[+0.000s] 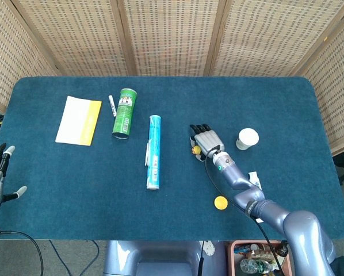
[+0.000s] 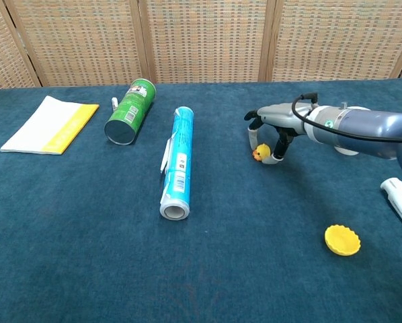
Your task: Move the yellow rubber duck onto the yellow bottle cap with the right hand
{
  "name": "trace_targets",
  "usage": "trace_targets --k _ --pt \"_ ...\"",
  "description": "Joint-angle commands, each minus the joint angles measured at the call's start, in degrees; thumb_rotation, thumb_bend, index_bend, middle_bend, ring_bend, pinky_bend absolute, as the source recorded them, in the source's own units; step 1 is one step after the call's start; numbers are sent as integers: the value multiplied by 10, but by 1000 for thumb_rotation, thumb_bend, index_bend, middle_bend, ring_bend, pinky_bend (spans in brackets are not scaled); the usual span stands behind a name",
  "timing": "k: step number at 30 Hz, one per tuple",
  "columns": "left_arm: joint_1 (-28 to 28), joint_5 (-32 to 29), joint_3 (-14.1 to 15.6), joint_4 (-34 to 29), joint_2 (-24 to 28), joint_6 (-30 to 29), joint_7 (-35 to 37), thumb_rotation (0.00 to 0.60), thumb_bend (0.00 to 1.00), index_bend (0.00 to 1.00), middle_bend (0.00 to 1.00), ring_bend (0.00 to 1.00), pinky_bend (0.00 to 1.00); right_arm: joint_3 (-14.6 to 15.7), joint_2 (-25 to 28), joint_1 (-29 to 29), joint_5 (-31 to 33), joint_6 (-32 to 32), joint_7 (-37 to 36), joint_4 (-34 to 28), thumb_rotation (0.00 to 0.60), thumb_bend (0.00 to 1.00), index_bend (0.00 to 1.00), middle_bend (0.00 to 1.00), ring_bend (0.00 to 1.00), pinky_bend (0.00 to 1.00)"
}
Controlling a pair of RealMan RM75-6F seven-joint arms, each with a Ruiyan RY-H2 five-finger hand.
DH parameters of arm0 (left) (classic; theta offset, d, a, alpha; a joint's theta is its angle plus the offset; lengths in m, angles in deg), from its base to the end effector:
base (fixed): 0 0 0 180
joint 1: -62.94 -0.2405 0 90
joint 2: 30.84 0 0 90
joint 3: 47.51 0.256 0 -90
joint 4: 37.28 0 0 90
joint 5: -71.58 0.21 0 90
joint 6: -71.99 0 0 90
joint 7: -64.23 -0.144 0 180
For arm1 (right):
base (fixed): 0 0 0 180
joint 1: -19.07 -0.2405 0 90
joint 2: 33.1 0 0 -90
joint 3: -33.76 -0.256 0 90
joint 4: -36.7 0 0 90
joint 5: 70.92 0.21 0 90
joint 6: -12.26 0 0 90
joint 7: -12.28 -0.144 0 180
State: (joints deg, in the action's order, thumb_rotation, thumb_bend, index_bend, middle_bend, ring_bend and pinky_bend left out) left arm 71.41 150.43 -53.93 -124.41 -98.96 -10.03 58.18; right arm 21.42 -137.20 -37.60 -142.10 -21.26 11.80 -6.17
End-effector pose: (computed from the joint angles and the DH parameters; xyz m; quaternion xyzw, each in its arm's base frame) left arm -0.3244 0.2147 0.1544 -0.5843 -0.3616 -0.3542 0.6343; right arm -0.1517 -0.4445 -0.0644 0.7791 -0.3673 0.2954 0.4134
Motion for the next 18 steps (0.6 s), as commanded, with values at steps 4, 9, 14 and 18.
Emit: trace_targets --k 4,9,14,18 --pt "0 3 2 -2 1 1 0 600 0 0 0 0 0 4 32 10 -18 -33 1 -49 600 322 512 0 0 0" --pt "0 10 7 -3 2 0 2 600 0 0 0 0 0 15 128 44 -52 -102 19 -205 600 322 513 0 0 0" --pt "0 20 13 -4 3 -1 5 600 0 0 0 0 0 63 254 98 -108 -167 57 -401 600 331 513 0 0 0" --pt "0 27 16 -6 3 -4 4 600 0 0 0 0 0 99 300 127 -143 -196 86 -471 600 339 513 0 0 0"
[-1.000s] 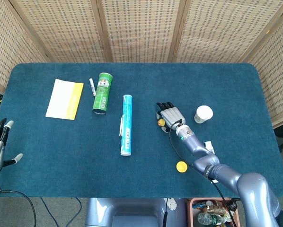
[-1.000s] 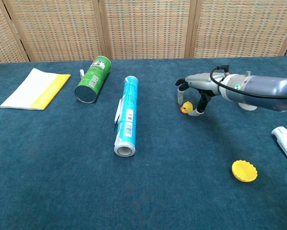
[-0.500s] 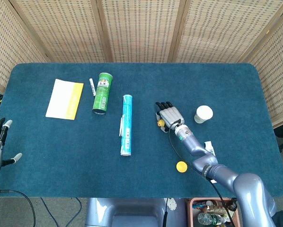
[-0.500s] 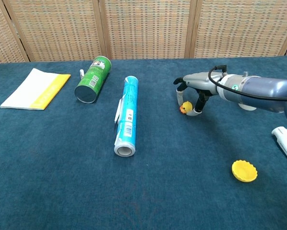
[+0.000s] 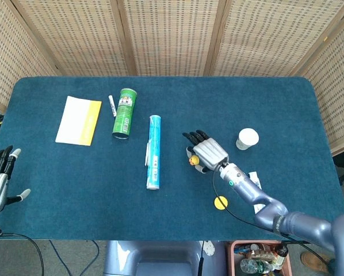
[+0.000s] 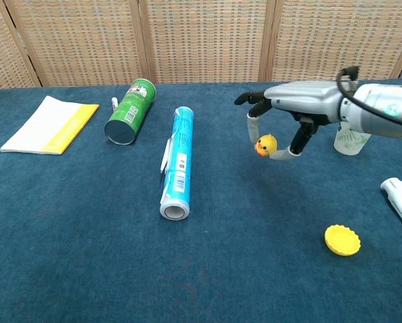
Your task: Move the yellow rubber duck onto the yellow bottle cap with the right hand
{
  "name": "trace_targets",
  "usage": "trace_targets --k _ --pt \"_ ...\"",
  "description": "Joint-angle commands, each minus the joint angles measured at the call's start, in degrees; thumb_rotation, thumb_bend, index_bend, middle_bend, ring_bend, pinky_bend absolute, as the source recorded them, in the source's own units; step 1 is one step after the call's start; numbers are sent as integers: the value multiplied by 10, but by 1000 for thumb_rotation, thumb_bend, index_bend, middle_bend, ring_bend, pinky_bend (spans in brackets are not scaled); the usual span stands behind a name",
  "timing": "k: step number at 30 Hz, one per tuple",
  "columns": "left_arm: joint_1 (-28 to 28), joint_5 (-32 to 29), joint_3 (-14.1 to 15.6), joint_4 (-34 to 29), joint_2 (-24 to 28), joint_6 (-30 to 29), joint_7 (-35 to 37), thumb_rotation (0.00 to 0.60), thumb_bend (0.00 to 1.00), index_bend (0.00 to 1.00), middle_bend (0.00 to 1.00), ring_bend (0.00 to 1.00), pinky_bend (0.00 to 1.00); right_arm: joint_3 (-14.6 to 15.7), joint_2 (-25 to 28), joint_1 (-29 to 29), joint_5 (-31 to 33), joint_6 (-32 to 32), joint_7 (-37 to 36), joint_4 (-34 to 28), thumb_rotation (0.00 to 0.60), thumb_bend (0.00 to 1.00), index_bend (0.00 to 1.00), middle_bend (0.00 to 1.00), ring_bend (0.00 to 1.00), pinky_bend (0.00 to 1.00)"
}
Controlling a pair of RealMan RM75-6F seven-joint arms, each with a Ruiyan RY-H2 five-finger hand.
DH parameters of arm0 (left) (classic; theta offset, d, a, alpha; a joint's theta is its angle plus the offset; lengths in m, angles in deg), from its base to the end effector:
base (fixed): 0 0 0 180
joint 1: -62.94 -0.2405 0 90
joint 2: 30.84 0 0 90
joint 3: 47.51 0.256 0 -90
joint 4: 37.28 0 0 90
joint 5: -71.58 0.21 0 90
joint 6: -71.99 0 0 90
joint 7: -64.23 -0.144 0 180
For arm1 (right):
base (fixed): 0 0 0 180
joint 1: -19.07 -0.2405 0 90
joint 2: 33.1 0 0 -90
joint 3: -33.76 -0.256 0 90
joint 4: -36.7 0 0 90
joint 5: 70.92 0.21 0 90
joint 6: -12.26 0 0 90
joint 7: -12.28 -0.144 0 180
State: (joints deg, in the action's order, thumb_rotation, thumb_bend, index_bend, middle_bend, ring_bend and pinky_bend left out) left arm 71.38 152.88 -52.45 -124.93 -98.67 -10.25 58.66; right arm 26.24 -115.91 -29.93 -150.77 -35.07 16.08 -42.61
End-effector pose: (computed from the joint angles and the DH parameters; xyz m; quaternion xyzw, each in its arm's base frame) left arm -0.3198 0.2094 0.1493 -0.6014 -0.3597 -0.3577 0.6173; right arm -0.1314 -0.3683 0.0016 0.8151 -0.2975 0.3657 0.3367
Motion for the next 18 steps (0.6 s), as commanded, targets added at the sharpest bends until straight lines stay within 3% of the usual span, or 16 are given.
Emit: trace_targets --k 1,8,18 --pt "0 5 2 -2 0 -2 -2 600 0 0 0 0 0 60 94 57 -65 -64 48 -118 600 343 513 0 0 0" --pt "-1 13 7 -8 0 -6 -9 600 0 0 0 0 0 107 105 90 -118 -94 66 -142 600 353 513 0 0 0" --pt "-3 24 13 -14 1 -12 -13 600 0 0 0 0 0 122 87 104 -113 -74 87 -124 600 353 513 0 0 0"
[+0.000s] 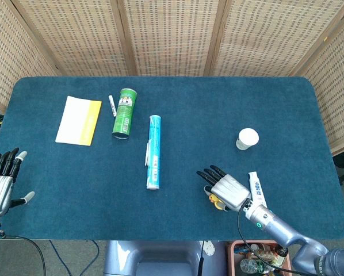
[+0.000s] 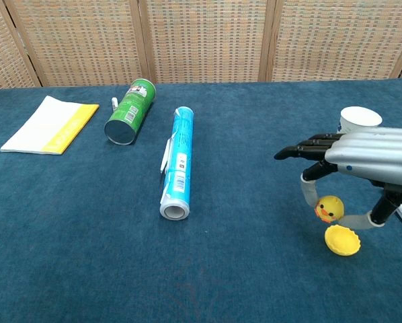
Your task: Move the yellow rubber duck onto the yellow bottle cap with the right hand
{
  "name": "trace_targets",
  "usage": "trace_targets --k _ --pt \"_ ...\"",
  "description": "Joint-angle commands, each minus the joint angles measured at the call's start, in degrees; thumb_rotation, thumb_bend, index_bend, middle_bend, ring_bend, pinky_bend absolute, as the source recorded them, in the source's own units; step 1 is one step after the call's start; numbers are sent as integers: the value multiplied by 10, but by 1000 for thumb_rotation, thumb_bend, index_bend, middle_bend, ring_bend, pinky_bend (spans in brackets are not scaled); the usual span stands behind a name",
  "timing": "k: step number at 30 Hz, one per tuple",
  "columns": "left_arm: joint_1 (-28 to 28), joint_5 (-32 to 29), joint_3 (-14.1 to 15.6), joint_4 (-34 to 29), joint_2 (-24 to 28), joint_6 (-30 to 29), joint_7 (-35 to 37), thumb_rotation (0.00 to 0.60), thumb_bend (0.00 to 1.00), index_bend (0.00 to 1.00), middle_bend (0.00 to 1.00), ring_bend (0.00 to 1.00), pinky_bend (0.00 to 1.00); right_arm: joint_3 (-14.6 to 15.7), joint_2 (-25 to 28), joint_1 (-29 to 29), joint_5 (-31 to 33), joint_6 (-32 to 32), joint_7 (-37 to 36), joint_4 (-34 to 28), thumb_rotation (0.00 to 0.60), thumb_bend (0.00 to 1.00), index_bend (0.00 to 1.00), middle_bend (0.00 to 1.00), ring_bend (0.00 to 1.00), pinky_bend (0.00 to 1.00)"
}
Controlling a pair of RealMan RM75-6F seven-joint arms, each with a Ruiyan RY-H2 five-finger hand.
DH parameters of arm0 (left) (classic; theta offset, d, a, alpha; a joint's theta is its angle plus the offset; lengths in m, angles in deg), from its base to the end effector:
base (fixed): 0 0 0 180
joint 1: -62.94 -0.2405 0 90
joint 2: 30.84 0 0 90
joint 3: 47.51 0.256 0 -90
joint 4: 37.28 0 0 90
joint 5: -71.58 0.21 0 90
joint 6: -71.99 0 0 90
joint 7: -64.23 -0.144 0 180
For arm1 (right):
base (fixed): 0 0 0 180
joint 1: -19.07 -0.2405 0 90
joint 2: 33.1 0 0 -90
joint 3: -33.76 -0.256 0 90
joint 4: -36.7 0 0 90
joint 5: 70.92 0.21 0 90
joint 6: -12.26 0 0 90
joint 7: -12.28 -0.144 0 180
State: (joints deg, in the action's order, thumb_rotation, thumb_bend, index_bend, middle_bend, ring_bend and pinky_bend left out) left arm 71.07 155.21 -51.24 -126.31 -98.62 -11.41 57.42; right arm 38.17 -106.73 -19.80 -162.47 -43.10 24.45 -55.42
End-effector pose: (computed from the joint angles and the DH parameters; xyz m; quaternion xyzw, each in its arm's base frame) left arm -0.3116 0.2027 0.1443 -0.6148 -0.3511 -0.3620 0.6063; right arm -0.1865 -0.2732 0.0211 0.8664 -0.2389 0.3066 0.3134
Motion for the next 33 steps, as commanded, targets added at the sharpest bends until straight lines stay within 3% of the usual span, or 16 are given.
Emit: trace_targets --k 1,24,27,29,33 --pt "0 1 1 -1 0 0 0 600 0 0 0 0 0 4 -6 4 4 8 5 5 600 353 513 0 0 0" --pt "-2 2 2 -5 4 -2 3 600 0 0 0 0 0 11 -28 18 14 34 25 39 600 352 500 0 0 0" --pt "-2 3 1 -6 5 -4 4 600 0 0 0 0 0 11 -32 19 8 30 25 46 600 322 352 0 0 0" --pt "-2 3 1 -5 5 -3 5 600 0 0 0 0 0 10 -32 19 6 28 28 47 600 280 203 0 0 0" --pt "-2 3 2 -5 5 -2 7 600 0 0 0 0 0 9 -28 22 1 20 26 43 600 264 112 0 0 0"
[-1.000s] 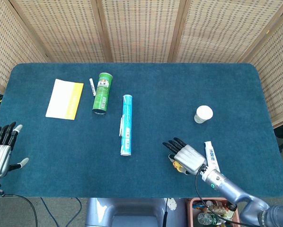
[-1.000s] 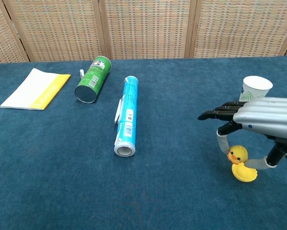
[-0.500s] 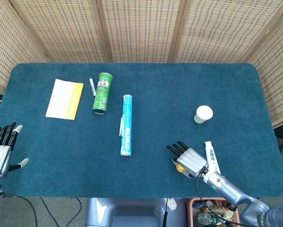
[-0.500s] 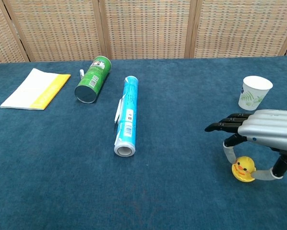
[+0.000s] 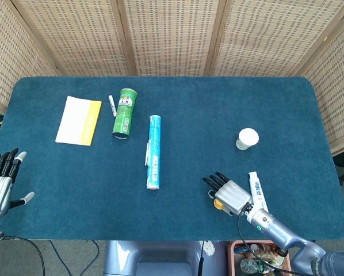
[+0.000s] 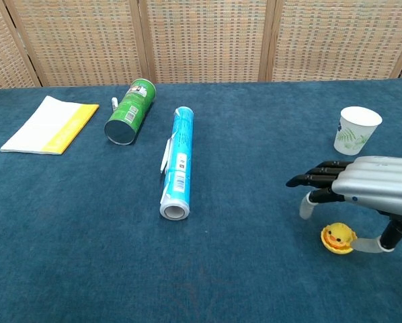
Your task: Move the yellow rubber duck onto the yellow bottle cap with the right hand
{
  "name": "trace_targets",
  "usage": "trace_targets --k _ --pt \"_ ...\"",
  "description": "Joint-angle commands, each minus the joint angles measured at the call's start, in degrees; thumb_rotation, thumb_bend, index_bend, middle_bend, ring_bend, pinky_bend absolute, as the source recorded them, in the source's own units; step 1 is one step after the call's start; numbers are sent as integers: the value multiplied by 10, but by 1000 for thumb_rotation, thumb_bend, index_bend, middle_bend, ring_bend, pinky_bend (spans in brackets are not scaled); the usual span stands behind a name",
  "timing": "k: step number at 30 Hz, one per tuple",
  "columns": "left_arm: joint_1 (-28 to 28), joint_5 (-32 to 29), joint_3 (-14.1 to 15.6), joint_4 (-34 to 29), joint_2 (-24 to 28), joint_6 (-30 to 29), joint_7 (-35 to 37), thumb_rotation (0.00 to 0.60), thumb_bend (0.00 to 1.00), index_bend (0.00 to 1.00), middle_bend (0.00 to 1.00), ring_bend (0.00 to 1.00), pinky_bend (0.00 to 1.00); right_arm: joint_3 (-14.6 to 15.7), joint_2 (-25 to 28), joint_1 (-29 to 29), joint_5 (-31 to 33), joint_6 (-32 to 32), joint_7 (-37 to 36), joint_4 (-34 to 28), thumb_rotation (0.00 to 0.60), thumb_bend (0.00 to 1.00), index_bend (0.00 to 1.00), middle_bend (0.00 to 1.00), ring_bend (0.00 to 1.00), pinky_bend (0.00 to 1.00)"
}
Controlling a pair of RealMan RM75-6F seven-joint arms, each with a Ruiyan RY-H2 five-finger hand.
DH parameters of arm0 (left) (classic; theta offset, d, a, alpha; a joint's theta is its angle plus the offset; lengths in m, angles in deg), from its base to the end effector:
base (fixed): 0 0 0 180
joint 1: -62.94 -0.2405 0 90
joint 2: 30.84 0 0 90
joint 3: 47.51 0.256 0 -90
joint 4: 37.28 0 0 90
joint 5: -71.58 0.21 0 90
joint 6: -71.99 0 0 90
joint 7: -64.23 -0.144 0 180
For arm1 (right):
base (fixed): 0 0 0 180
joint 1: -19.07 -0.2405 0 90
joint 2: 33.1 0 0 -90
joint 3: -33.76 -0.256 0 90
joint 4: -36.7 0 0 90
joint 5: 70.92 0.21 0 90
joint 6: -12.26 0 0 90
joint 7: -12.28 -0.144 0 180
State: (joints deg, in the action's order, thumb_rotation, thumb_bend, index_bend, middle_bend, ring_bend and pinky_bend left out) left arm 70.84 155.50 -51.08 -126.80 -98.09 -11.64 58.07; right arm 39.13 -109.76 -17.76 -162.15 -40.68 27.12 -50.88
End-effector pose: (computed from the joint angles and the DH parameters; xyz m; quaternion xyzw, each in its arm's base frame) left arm -0.3109 0.2007 0.1464 -0.6137 -0.3538 -0.3653 0.6040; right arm -0.2118 -0.2669 0.0041 0.8787 -0.2352 0.2631 0.3215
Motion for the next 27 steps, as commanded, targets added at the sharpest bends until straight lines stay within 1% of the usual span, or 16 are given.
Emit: trace_targets --k 1,8,10,12,14,16,20,22,27 --pt "0 0 0 0 0 0 1 600 0 0 0 0 0 -1 4 2 -3 -6 1 -4 600 264 111 0 0 0" --pt "0 2 1 -1 1 0 1 600 0 0 0 0 0 0 28 15 -8 -27 16 -32 600 264 111 0 0 0" --pt "0 3 1 -1 1 1 2 600 0 0 0 0 0 1 43 26 -11 -46 19 -49 600 263 110 0 0 0" --pt "0 2 1 -1 2 1 4 600 0 0 0 0 0 0 59 43 -14 -80 19 -63 600 215 95 0 0 0" --pt "0 2 1 -1 3 1 7 600 0 0 0 0 0 -4 76 73 -14 -134 23 -71 600 69 50 0 0 0" --pt "-2 1 0 -2 2 -4 8 600 0 0 0 0 0 -10 90 107 -4 -191 20 -74 600 2 13 0 0 0" --pt "-6 6 1 -4 3 -11 10 600 0 0 0 0 0 -24 86 162 4 -285 -3 -47 600 0 0 0 0 0" --pt "-7 10 3 -7 6 -13 14 600 0 0 0 0 0 -31 76 189 14 -324 -29 -24 600 0 0 0 0 0" --pt "-11 18 7 -14 13 -20 19 600 0 0 0 0 0 -43 62 229 41 -364 -74 7 600 0 0 0 0 0"
